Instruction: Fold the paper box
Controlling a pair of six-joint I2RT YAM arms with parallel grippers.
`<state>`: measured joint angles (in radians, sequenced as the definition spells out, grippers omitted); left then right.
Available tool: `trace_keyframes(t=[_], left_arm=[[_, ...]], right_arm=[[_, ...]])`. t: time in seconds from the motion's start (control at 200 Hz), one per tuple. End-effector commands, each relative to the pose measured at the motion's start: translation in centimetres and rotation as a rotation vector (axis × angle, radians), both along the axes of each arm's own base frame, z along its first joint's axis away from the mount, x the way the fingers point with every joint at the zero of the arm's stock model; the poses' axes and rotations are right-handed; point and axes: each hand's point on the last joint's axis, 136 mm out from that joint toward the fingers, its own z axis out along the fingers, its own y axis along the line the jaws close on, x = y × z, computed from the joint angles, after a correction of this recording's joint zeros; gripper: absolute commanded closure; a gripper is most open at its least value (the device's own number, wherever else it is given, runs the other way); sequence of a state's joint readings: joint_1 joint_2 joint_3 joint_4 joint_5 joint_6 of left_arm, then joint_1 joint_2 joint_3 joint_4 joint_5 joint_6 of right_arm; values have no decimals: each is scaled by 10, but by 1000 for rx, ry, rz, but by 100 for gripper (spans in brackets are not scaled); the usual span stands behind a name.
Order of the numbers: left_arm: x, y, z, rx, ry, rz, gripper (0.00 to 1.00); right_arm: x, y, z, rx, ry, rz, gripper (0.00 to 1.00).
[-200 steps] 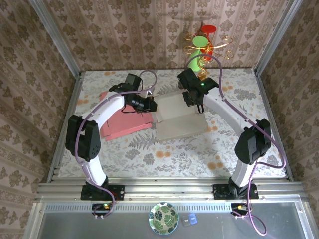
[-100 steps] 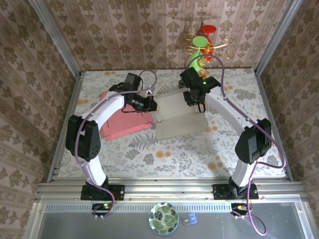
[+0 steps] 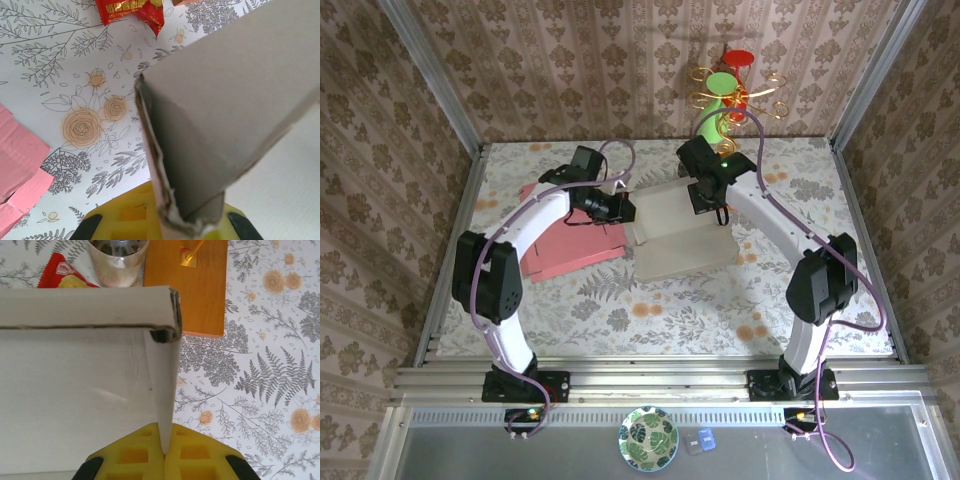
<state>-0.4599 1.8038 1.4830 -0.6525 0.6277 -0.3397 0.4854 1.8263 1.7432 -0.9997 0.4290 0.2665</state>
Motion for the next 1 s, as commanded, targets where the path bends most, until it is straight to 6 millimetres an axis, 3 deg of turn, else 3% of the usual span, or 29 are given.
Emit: trace_keyframes(t=[0.0, 0.41, 0.59, 0.66, 0.84, 0.99], left_arm=[[-1, -16, 12, -29, -3, -29, 100], [-1, -16, 9, 9, -4, -28, 100], [-1, -18, 8, 7, -1, -31, 100], [-1, -19, 8, 7, 2, -32, 100], [-2, -21, 8, 7, 1, -35, 100], [-1, -22, 7, 8, 2, -35, 100]], right_arm=[[-4, -22, 0, -121, 18, -72, 100], [-3, -37, 0, -227, 23, -131, 93], [-2, -37, -1, -240, 25, -135, 81], [-2, -37, -1, -241, 24, -137, 82], [-1, -38, -1, -263, 16, -136, 95], [-2, -40, 1, -287, 6, -151, 96]])
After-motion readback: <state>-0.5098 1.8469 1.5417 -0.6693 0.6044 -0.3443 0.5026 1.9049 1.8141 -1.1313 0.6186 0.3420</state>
